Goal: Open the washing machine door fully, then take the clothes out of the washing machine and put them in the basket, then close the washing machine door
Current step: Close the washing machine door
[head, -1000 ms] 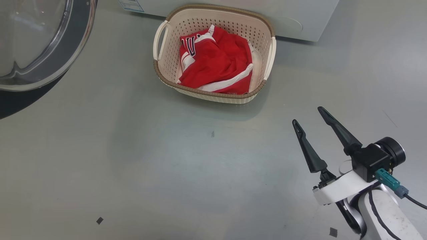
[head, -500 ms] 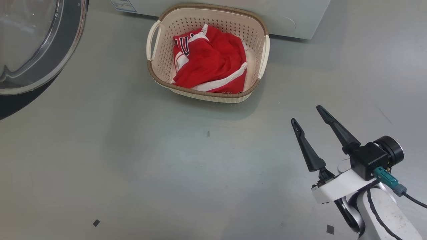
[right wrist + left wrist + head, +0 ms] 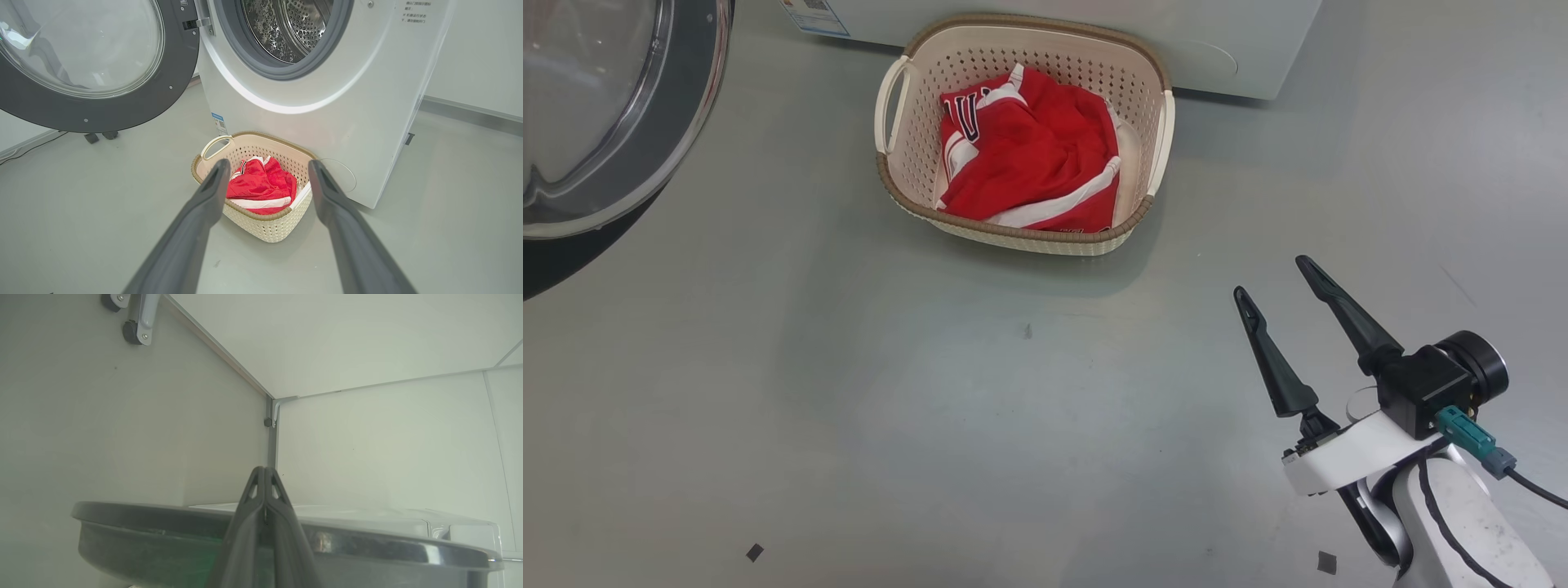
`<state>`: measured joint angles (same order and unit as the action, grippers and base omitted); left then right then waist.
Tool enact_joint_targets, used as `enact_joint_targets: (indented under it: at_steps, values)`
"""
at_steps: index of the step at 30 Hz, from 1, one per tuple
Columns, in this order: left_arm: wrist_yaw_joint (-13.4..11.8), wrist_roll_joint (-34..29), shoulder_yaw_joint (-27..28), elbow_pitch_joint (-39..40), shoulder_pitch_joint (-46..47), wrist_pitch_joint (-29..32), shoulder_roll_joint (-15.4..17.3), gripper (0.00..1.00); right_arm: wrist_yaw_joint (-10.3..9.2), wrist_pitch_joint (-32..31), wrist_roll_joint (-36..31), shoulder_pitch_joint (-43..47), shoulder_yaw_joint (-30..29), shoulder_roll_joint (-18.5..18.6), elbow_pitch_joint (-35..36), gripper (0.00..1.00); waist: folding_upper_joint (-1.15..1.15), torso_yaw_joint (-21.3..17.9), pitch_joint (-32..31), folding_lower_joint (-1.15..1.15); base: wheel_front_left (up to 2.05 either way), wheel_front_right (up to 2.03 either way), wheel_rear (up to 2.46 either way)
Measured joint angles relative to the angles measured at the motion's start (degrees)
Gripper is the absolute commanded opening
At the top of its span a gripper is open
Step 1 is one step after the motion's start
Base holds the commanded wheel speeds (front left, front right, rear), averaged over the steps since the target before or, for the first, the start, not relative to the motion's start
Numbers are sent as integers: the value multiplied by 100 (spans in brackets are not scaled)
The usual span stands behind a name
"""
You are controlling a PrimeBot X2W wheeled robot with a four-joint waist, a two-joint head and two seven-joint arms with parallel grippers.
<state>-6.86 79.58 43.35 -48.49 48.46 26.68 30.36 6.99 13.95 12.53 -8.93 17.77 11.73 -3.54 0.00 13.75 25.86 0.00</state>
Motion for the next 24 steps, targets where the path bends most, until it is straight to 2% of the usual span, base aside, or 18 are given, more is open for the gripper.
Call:
enact_joint_targets:
  at_steps: [5,24]
  values:
    - [36,0,-135,-37,0,267,57,0,0,0,2,0,0,-12,-38,100,0,5,-22,0,0,0,0]
    - [803,8,-567,-212,-110,1210,-185,0,0,7,22,3,1,-93,-222,100,0,58,-310,0,0,0,0]
